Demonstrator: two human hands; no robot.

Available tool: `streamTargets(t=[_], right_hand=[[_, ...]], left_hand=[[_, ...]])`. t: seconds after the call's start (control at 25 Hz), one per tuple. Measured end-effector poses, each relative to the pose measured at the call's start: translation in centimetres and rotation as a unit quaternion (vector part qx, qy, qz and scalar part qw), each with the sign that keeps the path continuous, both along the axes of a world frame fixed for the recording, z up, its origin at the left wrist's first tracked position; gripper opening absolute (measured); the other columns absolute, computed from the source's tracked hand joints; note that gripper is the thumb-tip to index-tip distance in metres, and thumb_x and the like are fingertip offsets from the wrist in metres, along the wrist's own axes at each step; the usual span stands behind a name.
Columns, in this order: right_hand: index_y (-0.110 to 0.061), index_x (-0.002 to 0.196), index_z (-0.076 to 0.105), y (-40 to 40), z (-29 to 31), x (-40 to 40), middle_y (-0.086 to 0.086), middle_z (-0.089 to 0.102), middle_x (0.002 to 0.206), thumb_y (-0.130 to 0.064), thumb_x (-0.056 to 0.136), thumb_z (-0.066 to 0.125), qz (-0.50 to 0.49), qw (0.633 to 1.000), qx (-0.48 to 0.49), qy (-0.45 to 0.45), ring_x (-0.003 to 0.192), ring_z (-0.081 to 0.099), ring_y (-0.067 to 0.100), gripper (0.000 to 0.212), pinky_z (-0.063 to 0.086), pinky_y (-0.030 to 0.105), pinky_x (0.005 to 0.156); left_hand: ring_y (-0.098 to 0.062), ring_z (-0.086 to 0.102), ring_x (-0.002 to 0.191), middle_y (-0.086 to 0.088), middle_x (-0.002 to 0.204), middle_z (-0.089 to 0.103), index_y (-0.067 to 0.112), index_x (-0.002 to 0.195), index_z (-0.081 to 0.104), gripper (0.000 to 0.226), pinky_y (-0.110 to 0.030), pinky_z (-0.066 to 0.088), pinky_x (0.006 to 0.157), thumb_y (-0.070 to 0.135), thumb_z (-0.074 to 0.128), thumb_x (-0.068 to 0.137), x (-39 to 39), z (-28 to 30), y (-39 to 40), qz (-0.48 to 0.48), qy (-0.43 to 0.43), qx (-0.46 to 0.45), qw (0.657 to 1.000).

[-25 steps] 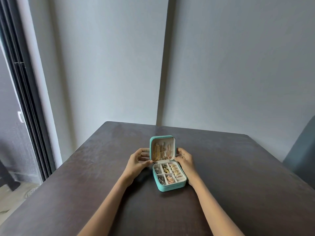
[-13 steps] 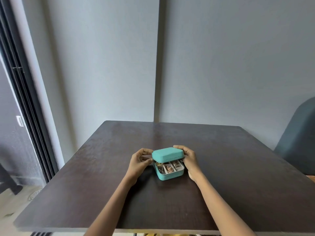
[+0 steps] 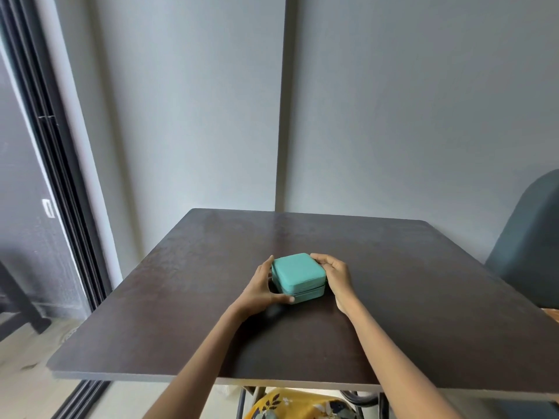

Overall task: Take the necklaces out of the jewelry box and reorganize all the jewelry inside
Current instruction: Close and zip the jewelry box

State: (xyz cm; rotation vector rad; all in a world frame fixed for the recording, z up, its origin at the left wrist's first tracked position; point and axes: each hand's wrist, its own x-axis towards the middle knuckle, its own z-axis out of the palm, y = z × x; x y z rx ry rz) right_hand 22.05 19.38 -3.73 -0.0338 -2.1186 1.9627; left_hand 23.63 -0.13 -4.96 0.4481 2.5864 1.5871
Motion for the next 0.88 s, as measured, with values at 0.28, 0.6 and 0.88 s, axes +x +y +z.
streamTargets(t=[0.28,0.6,0.88], right_hand=[[-0.017,0.129,0.047,-0.3,-0.9,-1.0,0.005,0.04,0.132,-0.039,0.08,0.069,-0.01,0.981,0.194,0.025,0.123,0.039,0.015,0.058,0.033,0.021,0.099],[-0.021,0.135,0.03,-0.5,-1.1,-2.7,0.003,0.031,0.134,-0.054,0.066,0.074,-0.061,0.931,0.36,0.014,0.129,0.033,0.021,0.089,0.038,0.036,0.101],[-0.029,0.13,0.037,2.2,-0.1,-3.2,0.0,0.01,0.145,-0.04,0.06,0.064,0.107,0.954,0.278,-0.026,0.14,0.01,0.016,0.076,0.017,0.023,0.104]], left_hand=[[-0.019,0.045,0.122,0.0,0.131,0.049,0.019,0.136,0.039,0.082,-0.034,0.035,0.101,0.053,0.073,0.069,-2.0,0.1,3.7,0.162,0.08,-0.152,0.972],[-0.023,0.043,0.12,-0.005,0.128,0.049,0.015,0.125,0.042,0.056,-0.033,0.035,0.1,0.027,0.067,0.076,-3.8,0.3,3.4,0.092,0.045,-0.115,0.988],[-0.018,0.053,0.122,0.001,0.137,0.051,0.017,0.134,0.042,0.057,-0.037,0.038,0.109,-0.006,0.041,0.083,-6.0,-0.1,2.8,0.113,0.028,0.033,0.993]])
